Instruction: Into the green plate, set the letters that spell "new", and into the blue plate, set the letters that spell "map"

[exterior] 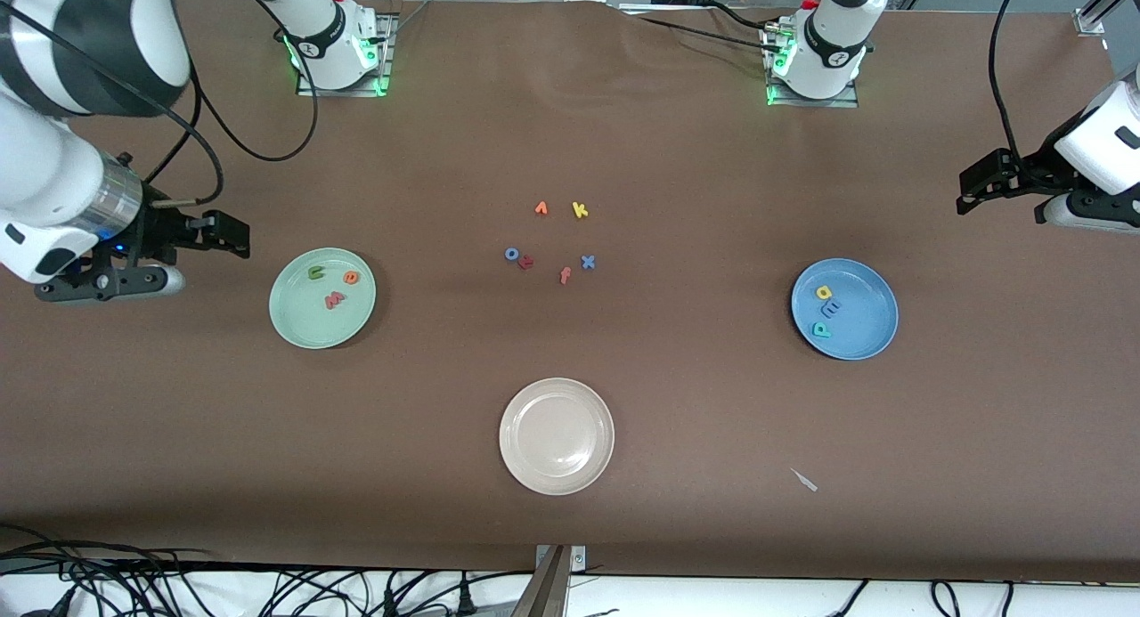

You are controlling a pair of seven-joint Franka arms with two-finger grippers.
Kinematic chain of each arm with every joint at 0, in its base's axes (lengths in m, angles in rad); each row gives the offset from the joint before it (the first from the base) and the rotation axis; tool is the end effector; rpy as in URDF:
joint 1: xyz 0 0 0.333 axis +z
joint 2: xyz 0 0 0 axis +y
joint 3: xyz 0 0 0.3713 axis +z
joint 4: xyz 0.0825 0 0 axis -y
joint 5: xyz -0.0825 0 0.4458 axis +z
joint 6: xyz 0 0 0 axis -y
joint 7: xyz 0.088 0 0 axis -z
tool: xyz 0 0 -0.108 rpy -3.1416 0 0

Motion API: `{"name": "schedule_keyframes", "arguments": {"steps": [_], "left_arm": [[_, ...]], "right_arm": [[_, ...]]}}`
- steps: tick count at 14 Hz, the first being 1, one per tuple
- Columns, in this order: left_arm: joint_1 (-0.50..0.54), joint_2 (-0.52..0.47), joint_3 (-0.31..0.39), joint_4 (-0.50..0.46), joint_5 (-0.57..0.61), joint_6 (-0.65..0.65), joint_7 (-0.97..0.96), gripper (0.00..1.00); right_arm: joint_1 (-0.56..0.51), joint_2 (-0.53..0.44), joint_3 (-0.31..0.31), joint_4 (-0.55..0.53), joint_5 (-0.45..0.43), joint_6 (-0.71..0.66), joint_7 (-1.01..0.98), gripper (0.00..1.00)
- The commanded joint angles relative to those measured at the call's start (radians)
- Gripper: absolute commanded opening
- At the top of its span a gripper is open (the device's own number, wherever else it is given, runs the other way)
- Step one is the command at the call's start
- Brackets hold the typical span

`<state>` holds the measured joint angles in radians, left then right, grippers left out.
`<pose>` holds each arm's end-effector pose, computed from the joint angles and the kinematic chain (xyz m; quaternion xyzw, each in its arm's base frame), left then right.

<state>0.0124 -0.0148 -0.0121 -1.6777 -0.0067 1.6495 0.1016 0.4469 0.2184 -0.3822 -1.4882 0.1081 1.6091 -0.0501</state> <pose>0.6150 -0.0005 0.6375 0.9987 -0.0503 -0.0065 0.0036 0.6829 0.0823 0.5923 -0.9975 -0.0555 0.0410 0.0130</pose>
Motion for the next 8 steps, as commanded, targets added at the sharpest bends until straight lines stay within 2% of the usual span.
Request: {"name": "schedule_keyframes", "arguments": {"steps": [1, 4, 5, 7, 8], "left_arm": [[-0.002, -0.002, 0.007, -0.005, -0.029, 0.01, 0.017, 1.0], [-0.002, -0.002, 0.007, -0.005, -0.027, 0.01, 0.017, 1.0], [-0.002, -0.002, 0.007, -0.005, -0.027, 0.01, 0.017, 1.0], [-0.002, -0.001, 0.007, -0.005, -0.027, 0.01, 0.017, 1.0], [-0.002, 0.001, 0.007, -0.005, -0.027, 0.01, 0.017, 1.0]], "right_arm": [[-0.219, -0.097, 0.208, -0.055, -0.015, -0.018, 0.01, 1.0], [-0.264, -0.221, 0.241, -0.214, -0.021, 0.049, 0.009, 1.0], [-0.272, -0.226, 0.261, -0.216, -0.025, 0.043, 0.009, 1.0], [-0.357, -0.226, 0.365, -0.201, -0.066, 0.013, 0.018, 1.0], [-0.356, -0.229, 0.365, -0.201, -0.079, 0.011, 0.03, 1.0]]}}
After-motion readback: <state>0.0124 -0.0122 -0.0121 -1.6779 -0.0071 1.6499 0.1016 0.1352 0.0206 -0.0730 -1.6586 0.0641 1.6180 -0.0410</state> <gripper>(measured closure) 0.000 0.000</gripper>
